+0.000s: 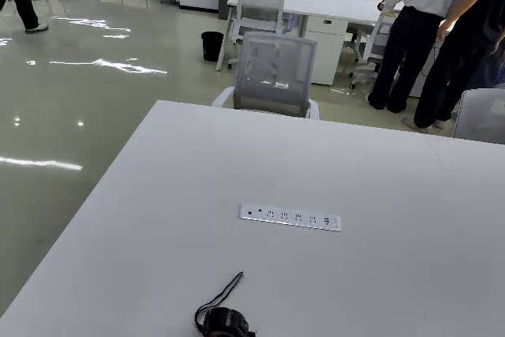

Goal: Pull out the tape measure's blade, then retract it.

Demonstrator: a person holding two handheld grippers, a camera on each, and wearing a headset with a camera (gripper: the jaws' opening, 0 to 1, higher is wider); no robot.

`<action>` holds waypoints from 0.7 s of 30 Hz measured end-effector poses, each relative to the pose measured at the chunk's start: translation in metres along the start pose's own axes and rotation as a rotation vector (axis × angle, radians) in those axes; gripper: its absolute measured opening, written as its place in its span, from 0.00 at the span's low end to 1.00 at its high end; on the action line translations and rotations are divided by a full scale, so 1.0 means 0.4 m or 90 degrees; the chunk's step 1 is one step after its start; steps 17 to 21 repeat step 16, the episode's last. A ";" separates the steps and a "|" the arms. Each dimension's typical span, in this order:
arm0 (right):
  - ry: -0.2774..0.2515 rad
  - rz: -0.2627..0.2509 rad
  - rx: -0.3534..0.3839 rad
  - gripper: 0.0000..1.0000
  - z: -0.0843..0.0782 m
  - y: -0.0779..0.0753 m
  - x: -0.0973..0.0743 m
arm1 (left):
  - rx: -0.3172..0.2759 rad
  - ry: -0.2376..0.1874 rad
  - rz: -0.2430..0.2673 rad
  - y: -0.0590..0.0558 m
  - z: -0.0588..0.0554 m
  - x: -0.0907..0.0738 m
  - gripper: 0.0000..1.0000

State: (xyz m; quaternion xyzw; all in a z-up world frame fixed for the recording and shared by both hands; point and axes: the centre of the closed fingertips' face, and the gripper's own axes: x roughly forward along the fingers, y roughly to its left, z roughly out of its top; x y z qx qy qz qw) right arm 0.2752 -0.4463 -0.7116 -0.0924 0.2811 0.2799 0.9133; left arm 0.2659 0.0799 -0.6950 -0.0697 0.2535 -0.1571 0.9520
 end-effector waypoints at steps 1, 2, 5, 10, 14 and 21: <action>0.002 0.001 -0.003 1.00 -0.001 0.004 0.000 | -0.001 0.000 0.000 -0.001 0.000 0.000 0.99; 0.001 0.002 -0.003 1.00 0.001 0.007 0.000 | -0.001 0.000 0.000 -0.001 0.000 0.000 0.99; 0.000 0.003 0.000 1.00 -0.001 0.010 0.003 | -0.001 0.001 -0.002 -0.003 -0.001 0.000 0.99; 0.001 0.005 0.002 1.00 -0.002 0.015 0.003 | -0.002 0.003 0.000 0.000 -0.003 -0.002 0.99; 0.002 0.004 0.001 1.00 -0.002 0.014 0.001 | -0.003 0.006 0.000 0.000 -0.006 -0.004 0.99; 0.001 0.003 0.000 1.00 0.002 0.013 0.001 | -0.004 0.005 0.000 -0.001 -0.006 -0.005 0.99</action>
